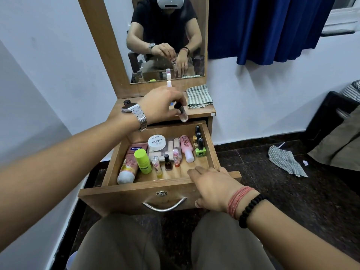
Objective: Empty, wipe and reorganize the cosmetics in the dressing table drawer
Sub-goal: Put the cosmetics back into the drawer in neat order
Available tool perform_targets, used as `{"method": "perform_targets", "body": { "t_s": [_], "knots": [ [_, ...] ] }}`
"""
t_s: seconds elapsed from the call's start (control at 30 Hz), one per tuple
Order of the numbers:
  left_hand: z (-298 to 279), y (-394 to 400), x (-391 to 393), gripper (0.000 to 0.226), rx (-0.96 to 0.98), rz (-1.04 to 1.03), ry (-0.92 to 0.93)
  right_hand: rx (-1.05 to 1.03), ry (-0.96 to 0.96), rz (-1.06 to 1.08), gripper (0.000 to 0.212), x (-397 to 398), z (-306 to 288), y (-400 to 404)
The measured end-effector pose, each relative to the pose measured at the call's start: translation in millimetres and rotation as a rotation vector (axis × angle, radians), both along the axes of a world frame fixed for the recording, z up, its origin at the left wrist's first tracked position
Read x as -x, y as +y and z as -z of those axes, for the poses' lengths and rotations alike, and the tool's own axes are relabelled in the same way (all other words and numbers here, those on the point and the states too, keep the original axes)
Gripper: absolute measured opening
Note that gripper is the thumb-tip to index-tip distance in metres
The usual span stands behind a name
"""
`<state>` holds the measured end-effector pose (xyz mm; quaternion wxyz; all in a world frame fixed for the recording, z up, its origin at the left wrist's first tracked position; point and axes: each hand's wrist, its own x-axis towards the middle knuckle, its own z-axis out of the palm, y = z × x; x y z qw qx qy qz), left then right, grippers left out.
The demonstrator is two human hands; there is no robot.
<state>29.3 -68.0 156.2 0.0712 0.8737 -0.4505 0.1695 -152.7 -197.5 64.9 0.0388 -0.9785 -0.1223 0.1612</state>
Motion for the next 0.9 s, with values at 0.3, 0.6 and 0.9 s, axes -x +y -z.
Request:
{"method": "perform_targets", "body": {
  "t_s": [0.3, 0.6, 0.9],
  "knots": [
    [71, 37, 59, 0.027, -0.344, 0.058, 0.137, 0.016, 0.011, 0.014, 0.072, 0, -3, 2],
    [100, 42, 54, 0.027, -0.455, 0.050, 0.060, 0.039, 0.022, 0.021, 0.073, 2, -5, 2],
    [102, 42, 51, 0.029, -0.495, 0.053, 0.059, 0.038, 0.018, 0.018, 0.069, 2, -5, 2]
  ]
}}
